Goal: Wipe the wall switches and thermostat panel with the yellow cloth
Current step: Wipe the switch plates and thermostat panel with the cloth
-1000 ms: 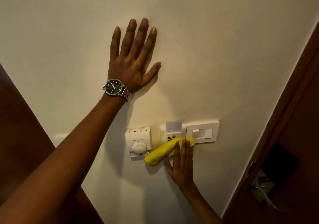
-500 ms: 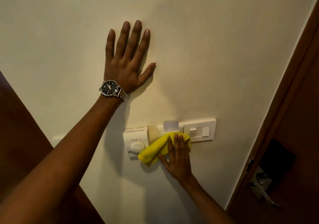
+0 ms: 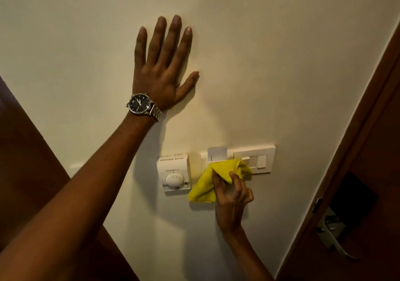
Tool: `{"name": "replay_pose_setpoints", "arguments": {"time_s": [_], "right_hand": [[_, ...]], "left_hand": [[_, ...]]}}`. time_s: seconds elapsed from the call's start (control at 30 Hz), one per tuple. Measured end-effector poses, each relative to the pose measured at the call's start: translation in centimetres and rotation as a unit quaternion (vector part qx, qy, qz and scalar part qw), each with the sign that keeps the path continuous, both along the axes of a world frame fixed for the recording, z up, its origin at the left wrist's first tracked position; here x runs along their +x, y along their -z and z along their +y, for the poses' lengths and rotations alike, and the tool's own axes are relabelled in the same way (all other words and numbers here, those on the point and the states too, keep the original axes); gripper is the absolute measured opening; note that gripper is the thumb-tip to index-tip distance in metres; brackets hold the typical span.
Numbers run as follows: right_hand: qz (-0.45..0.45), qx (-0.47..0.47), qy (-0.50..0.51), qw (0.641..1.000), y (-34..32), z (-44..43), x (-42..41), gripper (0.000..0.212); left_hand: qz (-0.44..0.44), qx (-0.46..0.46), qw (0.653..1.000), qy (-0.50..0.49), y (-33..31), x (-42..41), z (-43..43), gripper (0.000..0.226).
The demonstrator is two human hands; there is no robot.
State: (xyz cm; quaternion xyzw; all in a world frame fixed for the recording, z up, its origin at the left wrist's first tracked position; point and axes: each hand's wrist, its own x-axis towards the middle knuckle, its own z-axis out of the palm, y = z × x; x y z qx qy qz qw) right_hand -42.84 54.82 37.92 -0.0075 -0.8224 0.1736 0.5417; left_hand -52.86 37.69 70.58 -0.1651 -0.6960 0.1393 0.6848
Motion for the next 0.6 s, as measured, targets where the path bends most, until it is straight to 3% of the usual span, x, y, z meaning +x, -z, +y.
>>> {"name": "replay_pose_setpoints", "arguments": {"time_s": [0.07, 0.2, 0.43, 0.6], "right_hand": [[-0.028, -0.060, -0.036, 0.997, -0.4, -1.1, 0.2, 0.040], [-0.039, -0.086, -0.094, 0.991, -2.0, -2.7, -1.6, 0.055], [-0.049, -0.030, -0.088, 0.994, 3.3, -1.8, -1.4, 0.070], [-0.051, -0.050, -0.078, 0.994, 0.1, -2.4, -3.4, 0.069]], "left_hand": [[-0.004, 0.003, 1.000, 0.004, 0.0, 0.2, 0.1, 0.076], [-0.002, 0.001, 1.000, 0.002, 0.0, 0.0, 0.1, 0.076], [-0.006, 0.007, 1.000, 0.004, 0.0, 0.1, 0.1, 0.076], [0.006, 0.005, 1.000, 0.006, 0.0, -0.4, 0.0, 0.076]]}}
